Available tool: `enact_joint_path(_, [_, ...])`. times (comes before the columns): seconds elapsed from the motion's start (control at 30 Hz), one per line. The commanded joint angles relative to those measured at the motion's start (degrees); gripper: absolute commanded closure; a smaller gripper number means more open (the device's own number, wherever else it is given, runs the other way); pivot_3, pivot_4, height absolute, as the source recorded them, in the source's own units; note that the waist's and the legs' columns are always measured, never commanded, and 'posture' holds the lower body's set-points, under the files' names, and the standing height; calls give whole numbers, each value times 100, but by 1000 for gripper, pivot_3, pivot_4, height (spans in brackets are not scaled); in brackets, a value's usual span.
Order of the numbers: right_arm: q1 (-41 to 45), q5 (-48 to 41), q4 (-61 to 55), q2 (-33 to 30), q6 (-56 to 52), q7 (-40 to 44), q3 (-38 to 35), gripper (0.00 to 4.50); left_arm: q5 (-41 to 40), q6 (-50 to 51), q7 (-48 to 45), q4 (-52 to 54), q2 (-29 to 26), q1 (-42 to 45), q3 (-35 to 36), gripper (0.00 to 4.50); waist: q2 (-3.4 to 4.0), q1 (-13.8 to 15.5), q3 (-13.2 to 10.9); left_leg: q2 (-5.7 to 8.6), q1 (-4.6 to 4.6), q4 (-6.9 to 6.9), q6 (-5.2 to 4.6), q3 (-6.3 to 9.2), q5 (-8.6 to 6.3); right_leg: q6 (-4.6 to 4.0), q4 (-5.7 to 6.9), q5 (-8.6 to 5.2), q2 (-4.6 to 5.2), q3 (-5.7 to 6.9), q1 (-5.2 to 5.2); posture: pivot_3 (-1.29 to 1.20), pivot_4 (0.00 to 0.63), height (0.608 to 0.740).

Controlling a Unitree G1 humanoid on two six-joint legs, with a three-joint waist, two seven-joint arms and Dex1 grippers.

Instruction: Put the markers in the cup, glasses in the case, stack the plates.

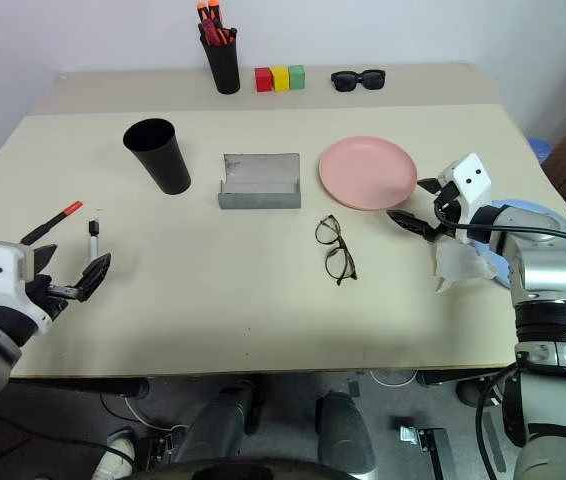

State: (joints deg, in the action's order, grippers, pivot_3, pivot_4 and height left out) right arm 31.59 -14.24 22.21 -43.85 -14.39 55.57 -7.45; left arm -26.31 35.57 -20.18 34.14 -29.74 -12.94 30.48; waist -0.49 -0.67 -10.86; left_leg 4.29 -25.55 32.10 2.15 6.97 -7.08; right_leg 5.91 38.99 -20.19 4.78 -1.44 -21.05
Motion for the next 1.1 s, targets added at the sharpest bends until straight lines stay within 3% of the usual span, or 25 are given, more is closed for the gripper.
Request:
enact_joint_path(0.03, [118,-21,-129,30,55,-24,-18,0,9,-149,34,60,13,-32,190,50,0,-3,0,0,0,0,0,0,0,0,0,0,0,0,0,0,150,734])
enact_joint_path(0.6, [100,-49,-407,336,-13,-200,103,0,4,-250,26,-62,-20,-42,274,50,0,-2,0,0,0,0,0,0,0,0,0,0,0,-1,-1,0,150,734])
enact_joint_path(1.1, [-247,-103,-1184,653,-311,-663,141,0,152,-315,48,-400,6,429,-99,50,-1,-14,0,0,-1,0,0,1,0,2,0,1,-2,-1,-2,0,150,734])
